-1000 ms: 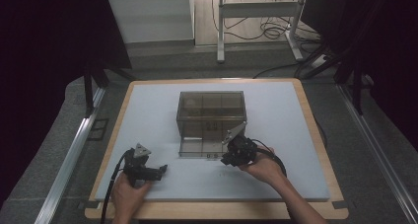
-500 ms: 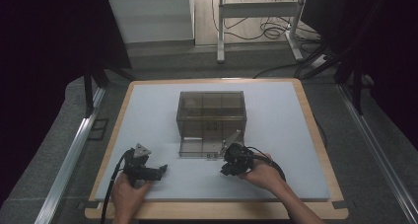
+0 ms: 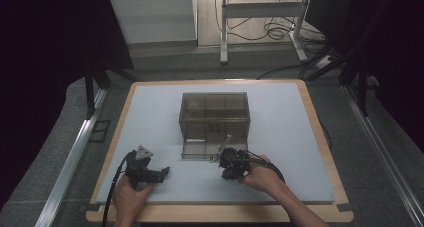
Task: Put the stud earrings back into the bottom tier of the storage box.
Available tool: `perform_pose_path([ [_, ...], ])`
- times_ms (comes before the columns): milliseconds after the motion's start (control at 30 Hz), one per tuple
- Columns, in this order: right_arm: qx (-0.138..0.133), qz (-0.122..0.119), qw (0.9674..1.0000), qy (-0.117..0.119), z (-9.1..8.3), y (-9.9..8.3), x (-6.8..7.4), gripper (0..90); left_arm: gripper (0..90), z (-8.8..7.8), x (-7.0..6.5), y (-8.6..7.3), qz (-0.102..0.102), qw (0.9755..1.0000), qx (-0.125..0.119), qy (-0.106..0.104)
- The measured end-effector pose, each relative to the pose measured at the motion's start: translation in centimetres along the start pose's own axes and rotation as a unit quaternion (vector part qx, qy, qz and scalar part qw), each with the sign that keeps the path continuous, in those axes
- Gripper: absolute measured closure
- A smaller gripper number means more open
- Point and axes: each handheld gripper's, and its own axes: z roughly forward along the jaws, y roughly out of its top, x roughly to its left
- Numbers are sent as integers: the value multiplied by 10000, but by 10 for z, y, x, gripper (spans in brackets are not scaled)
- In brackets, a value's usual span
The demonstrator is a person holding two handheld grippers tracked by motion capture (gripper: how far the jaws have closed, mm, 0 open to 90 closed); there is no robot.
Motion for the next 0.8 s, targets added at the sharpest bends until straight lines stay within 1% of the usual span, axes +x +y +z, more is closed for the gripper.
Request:
perform_pose_path([
  [33,41,-35,10000,-30,0,1,0,809,0,0,0,0,0,10000,0,0],
  [67,41,-35,10000,-30,0,1,0,809,0,0,0,0,-1,10000,-1,1],
  [233,242,-39,9996,-164,1,6,2,844,0,0,0,0,-18,10000,-10,0],
  [300,266,-41,9996,-131,1,7,2,848,0,0,0,0,-10,10000,-9,4],
  [400,236,-26,9996,-168,1,6,2,849,0,0,0,0,-12,10000,-9,4],
  [433,222,-14,9996,-156,0,6,2,849,0,0,0,0,-19,10000,-9,-1],
  [467,215,-7,9997,-85,0,5,1,849,0,0,0,0,-19,10000,-9,-1],
  [633,163,6,9998,-79,-1,4,0,850,0,0,0,0,-12,10000,-8,3],
  [800,97,-14,9999,-89,-7,6,-1,849,0,0,0,0,-11,10000,-8,3],
])
